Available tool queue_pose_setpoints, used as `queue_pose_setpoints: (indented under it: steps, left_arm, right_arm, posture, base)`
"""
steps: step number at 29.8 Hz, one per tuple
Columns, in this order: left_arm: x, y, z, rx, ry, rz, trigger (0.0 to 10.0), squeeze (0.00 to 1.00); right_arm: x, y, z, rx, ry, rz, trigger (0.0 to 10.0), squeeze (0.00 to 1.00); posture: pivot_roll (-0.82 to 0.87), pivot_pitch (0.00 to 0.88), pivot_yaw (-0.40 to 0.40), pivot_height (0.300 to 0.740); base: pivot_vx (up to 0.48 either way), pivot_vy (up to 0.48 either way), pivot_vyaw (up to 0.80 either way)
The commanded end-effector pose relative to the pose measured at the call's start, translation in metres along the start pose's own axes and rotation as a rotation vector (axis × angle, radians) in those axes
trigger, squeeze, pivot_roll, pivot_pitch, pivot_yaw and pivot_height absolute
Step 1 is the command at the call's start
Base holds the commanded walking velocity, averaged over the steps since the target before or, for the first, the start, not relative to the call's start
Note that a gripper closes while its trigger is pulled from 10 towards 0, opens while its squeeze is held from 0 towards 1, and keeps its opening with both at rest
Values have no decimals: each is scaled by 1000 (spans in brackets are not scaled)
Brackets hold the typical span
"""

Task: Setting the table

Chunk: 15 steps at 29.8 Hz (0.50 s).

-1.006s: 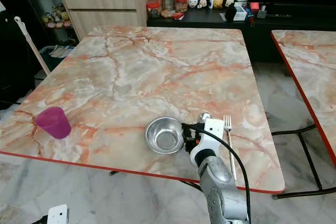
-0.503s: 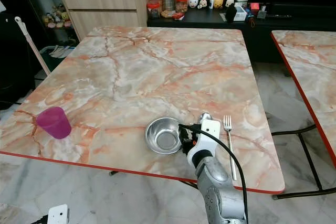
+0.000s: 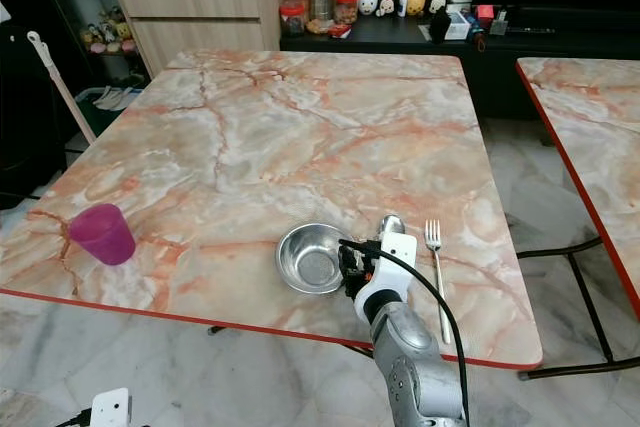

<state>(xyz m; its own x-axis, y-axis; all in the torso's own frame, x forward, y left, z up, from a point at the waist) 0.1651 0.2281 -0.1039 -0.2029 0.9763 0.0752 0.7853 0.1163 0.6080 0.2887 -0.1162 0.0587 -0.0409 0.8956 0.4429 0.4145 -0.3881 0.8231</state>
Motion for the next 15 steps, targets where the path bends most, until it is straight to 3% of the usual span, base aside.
queue_pose_setpoints:
  steps: [1,9,11,12,15]
  left_arm:
    - [5,-3,-1,16,16,3,10000,0]
    - [5,-6,-1,24,17,11,10000,0]
    - [4,-6,-1,24,17,10,10000,0]
    - [4,-7,-2,25,17,12,10000,0]
    - [4,-7,-2,27,19,13,10000,0]
  right_arm:
    - [2,1,3,1,-7,0,10000,0]
    - [7,5,11,-8,11,-6,10000,0]
    - [8,7,12,-16,18,-11,4196,0]
    - [9,9,13,-21,25,-9,0,0]
    - [9,10,15,-21,31,-10,0,0]
  posture:
    - [79,43,50,740]
    - [78,38,45,740]
    - [79,36,44,740]
    - [80,28,42,740]
    - [80,20,39,740]
  base:
    - [0,0,0]
    - [0,0,0]
    - [0,0,0]
    - [0,0,0]
    - [0,0,0]
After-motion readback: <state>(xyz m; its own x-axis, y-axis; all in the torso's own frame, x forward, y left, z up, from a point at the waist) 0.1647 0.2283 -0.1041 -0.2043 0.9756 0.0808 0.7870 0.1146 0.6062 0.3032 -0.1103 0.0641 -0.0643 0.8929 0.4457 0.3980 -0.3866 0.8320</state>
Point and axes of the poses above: a point about 5 cm out from each wrist's last joint towards the gripper, its own z axis pointing out of the wrist towards the gripper, its own y axis along the axis of the wrist's last joint, x = y × z, the point moved 2 cm from there along z, pointing out of the wrist towards the gripper, and after that the axes turned 6 degrees about z, right-handed, at the moved point
